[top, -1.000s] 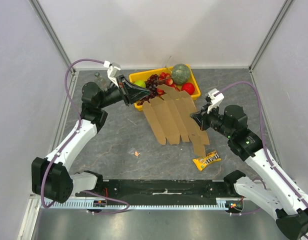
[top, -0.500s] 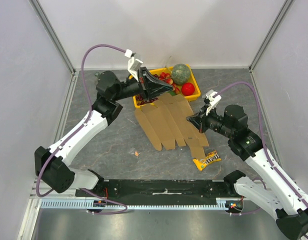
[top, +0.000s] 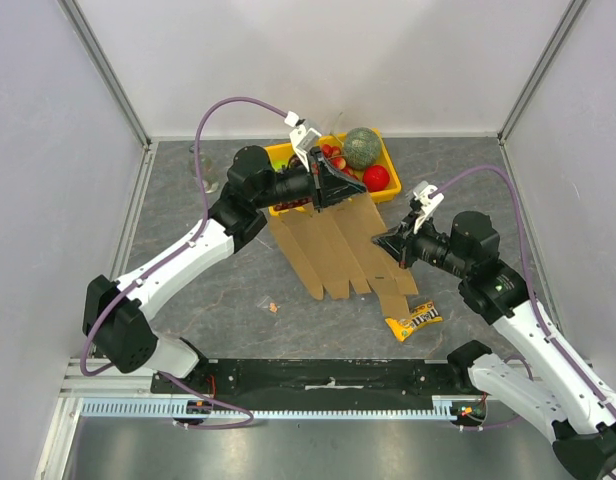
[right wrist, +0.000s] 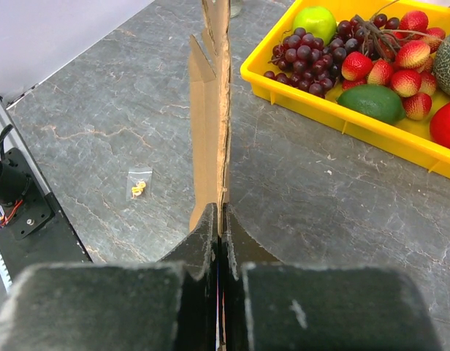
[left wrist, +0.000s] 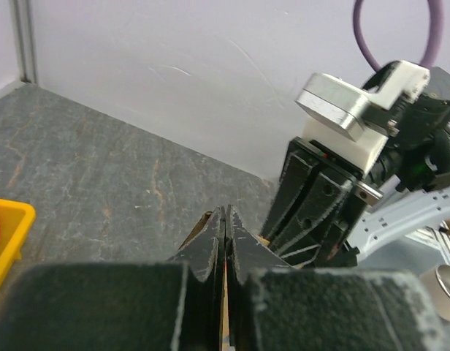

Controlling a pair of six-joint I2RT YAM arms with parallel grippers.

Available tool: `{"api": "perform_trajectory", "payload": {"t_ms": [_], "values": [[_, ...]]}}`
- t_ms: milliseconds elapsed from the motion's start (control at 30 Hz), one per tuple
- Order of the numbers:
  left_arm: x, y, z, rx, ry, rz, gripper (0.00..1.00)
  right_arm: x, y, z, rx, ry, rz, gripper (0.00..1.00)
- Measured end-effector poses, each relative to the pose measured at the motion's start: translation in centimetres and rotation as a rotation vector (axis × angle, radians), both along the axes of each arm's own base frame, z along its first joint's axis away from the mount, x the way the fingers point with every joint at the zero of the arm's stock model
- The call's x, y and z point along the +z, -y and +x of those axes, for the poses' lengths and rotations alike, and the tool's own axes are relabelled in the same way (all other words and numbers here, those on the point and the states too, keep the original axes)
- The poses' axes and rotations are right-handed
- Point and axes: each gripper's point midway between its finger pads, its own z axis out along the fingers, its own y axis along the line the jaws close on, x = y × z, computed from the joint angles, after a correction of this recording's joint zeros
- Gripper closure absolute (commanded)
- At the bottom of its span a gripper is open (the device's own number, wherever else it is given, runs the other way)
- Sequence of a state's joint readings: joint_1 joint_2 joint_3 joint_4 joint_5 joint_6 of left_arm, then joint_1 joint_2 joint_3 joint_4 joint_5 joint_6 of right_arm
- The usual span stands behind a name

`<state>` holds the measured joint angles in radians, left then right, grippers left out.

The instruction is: Fold the paper box

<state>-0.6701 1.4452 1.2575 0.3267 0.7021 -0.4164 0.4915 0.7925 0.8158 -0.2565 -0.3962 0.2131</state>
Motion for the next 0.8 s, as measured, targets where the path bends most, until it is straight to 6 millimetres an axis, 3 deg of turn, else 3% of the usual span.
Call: {"api": "perform_trajectory", "payload": {"t_ms": [500, 800], "values": [[2.3, -0.3, 1.9, 0.11, 0.028, -0.078, 0.98, 0.0, -0.1, -0.5, 0.022, 0.002, 0.005, 1.0], [0.9, -0.3, 2.0, 0.122, -0.012, -0.02, 0.98, 0.4, 0.0, -0.6, 0.018, 0.016, 0.01, 1.0]]}}
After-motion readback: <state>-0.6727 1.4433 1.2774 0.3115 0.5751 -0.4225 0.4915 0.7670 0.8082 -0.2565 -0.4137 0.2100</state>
